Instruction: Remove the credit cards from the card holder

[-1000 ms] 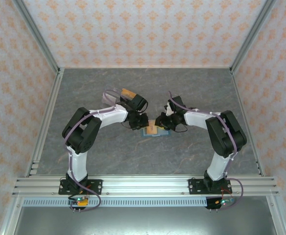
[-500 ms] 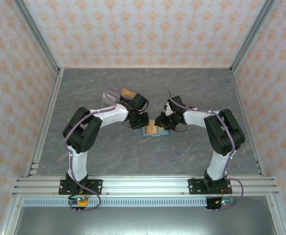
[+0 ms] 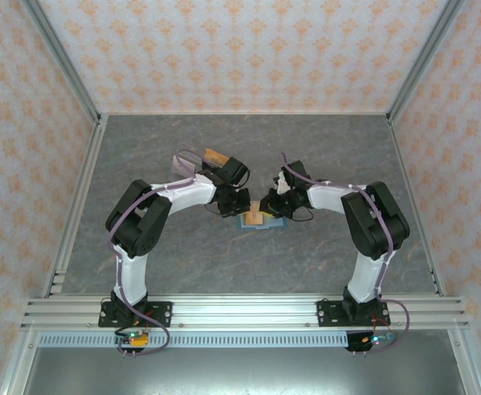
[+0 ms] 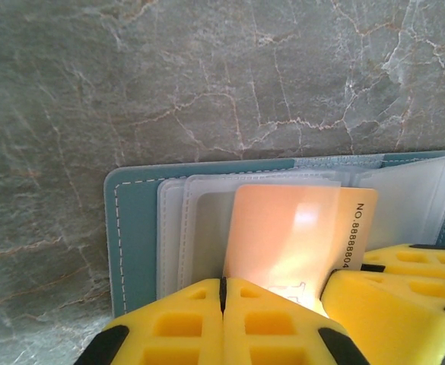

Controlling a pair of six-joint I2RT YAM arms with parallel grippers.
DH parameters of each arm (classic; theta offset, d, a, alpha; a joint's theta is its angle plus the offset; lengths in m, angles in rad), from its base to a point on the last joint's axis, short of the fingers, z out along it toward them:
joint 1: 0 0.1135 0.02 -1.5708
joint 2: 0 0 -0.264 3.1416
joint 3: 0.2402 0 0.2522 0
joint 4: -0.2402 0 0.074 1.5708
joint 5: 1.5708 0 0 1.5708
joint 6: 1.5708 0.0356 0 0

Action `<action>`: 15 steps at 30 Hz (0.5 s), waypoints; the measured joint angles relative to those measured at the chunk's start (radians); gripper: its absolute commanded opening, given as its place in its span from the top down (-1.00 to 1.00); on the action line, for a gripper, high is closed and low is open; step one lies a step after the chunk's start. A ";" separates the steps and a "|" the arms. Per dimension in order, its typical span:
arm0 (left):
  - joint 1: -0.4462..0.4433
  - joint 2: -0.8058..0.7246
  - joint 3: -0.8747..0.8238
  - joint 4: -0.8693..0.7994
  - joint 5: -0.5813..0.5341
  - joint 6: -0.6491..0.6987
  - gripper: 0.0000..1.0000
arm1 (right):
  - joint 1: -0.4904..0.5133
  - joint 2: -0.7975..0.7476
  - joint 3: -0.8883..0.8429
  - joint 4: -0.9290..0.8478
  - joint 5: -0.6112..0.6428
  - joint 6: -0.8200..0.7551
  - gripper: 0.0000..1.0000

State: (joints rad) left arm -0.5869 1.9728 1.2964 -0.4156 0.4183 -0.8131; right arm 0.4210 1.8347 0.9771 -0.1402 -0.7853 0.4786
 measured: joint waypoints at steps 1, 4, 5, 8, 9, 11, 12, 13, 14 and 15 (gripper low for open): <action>0.000 0.000 0.002 -0.002 0.000 0.000 0.83 | -0.001 0.000 0.000 0.000 0.001 0.001 0.93; 0.000 0.001 0.005 -0.008 -0.007 0.002 0.74 | -0.003 -0.008 0.000 -0.001 0.016 0.004 1.00; 0.000 0.001 0.006 -0.010 -0.007 0.003 0.72 | -0.003 -0.015 -0.002 -0.001 0.024 0.003 1.00; 0.000 0.002 0.014 -0.021 -0.013 0.004 0.66 | -0.001 -0.066 -0.016 -0.016 0.076 -0.003 1.00; 0.000 0.002 0.015 -0.026 -0.015 0.004 0.64 | -0.001 -0.092 -0.023 -0.023 0.103 -0.008 1.00; 0.000 0.002 0.018 -0.032 -0.015 0.008 0.54 | -0.003 -0.138 -0.032 -0.039 0.146 -0.014 1.00; 0.000 0.001 0.018 -0.032 -0.014 0.012 0.47 | -0.003 -0.162 -0.037 -0.049 0.170 -0.020 1.00; 0.000 0.001 0.019 -0.032 -0.011 0.014 0.40 | -0.003 -0.183 -0.041 -0.060 0.188 -0.025 1.00; 0.000 -0.002 0.019 -0.030 -0.006 0.021 0.32 | -0.003 -0.206 -0.044 -0.070 0.206 -0.032 1.00; 0.000 -0.006 0.019 -0.030 -0.005 0.026 0.25 | -0.003 -0.228 -0.047 -0.078 0.220 -0.039 1.00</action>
State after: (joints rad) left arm -0.5873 1.9671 1.3151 -0.4458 0.4129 -0.7872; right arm 0.4179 1.6070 0.9302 -0.2180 -0.5652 0.4400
